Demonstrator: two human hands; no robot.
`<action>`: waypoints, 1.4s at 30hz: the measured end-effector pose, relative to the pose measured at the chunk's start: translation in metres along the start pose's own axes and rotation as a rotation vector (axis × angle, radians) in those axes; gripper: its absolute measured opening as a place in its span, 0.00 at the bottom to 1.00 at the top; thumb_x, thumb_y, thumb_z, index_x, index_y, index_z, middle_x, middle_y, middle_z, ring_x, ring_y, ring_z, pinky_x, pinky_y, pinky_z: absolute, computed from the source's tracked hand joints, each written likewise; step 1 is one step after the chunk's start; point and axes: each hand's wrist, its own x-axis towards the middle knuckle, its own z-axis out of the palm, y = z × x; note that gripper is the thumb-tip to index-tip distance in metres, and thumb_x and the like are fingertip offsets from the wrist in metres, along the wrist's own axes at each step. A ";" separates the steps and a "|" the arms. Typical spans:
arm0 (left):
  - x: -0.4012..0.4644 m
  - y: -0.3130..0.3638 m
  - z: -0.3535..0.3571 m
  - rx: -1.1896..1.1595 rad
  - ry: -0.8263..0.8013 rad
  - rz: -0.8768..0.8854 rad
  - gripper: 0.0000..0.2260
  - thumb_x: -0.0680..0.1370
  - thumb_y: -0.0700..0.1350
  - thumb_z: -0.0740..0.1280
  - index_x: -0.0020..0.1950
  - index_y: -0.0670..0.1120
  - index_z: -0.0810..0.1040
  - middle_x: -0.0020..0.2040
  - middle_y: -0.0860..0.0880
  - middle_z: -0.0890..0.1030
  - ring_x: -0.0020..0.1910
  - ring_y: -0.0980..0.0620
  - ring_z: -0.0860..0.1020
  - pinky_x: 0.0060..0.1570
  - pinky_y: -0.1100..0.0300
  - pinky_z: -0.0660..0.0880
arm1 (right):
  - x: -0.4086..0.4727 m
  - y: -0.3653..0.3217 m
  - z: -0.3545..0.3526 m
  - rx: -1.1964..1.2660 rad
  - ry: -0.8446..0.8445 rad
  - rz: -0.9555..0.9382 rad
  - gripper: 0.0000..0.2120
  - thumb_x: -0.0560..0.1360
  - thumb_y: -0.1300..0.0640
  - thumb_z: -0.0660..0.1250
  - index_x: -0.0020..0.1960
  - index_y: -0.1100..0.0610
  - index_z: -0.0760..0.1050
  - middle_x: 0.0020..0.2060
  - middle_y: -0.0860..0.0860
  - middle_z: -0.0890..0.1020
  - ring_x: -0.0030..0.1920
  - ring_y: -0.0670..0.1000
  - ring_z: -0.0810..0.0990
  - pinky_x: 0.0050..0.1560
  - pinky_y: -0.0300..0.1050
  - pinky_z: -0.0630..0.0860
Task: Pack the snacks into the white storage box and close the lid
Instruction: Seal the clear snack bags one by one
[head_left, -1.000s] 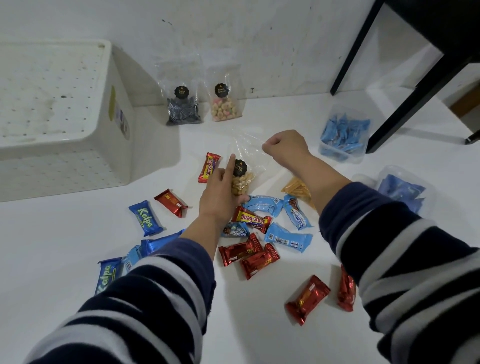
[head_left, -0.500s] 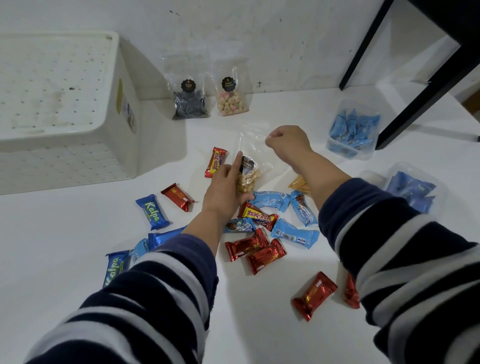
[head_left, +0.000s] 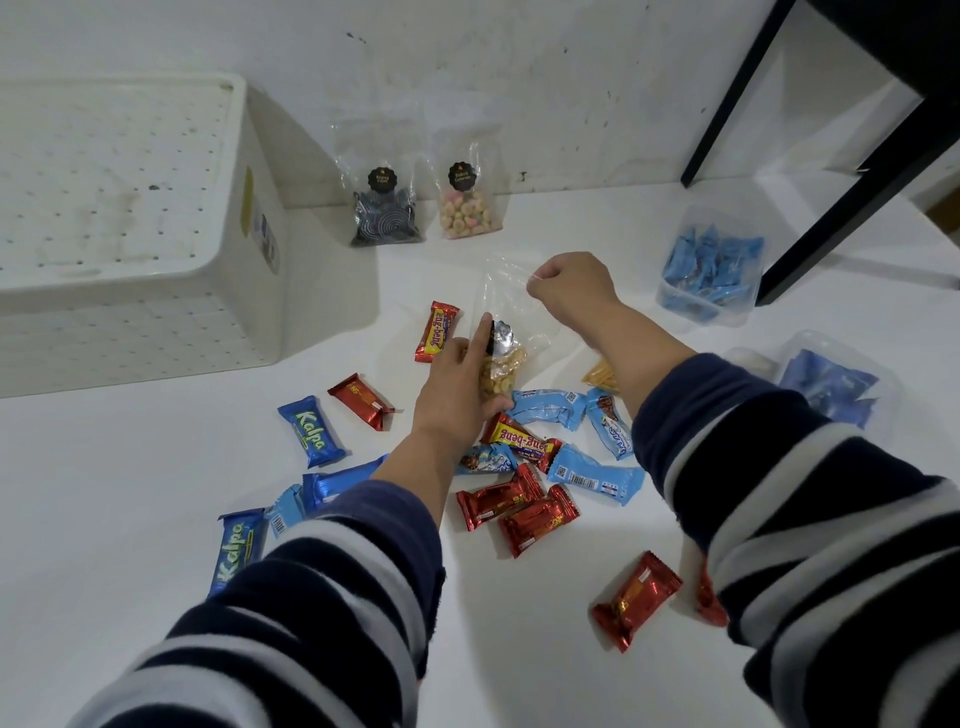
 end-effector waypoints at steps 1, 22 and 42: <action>0.000 0.000 0.000 0.003 -0.004 -0.001 0.46 0.71 0.51 0.74 0.78 0.55 0.45 0.68 0.46 0.66 0.65 0.47 0.68 0.58 0.52 0.74 | 0.000 -0.002 0.001 -0.020 -0.006 -0.001 0.12 0.74 0.58 0.64 0.52 0.64 0.80 0.54 0.57 0.82 0.54 0.56 0.80 0.52 0.47 0.77; 0.001 0.001 -0.002 0.027 -0.043 0.008 0.46 0.71 0.51 0.74 0.78 0.56 0.44 0.69 0.47 0.65 0.66 0.46 0.68 0.58 0.50 0.75 | 0.009 -0.011 0.007 -0.134 0.004 -0.037 0.09 0.74 0.61 0.61 0.47 0.60 0.80 0.48 0.55 0.81 0.50 0.56 0.79 0.48 0.46 0.77; -0.001 0.001 -0.002 -0.004 -0.049 0.000 0.46 0.71 0.50 0.74 0.78 0.57 0.45 0.69 0.48 0.65 0.66 0.47 0.68 0.61 0.49 0.75 | 0.014 -0.025 0.018 -0.259 0.011 -0.052 0.11 0.74 0.57 0.63 0.54 0.55 0.79 0.54 0.51 0.81 0.54 0.55 0.79 0.52 0.47 0.77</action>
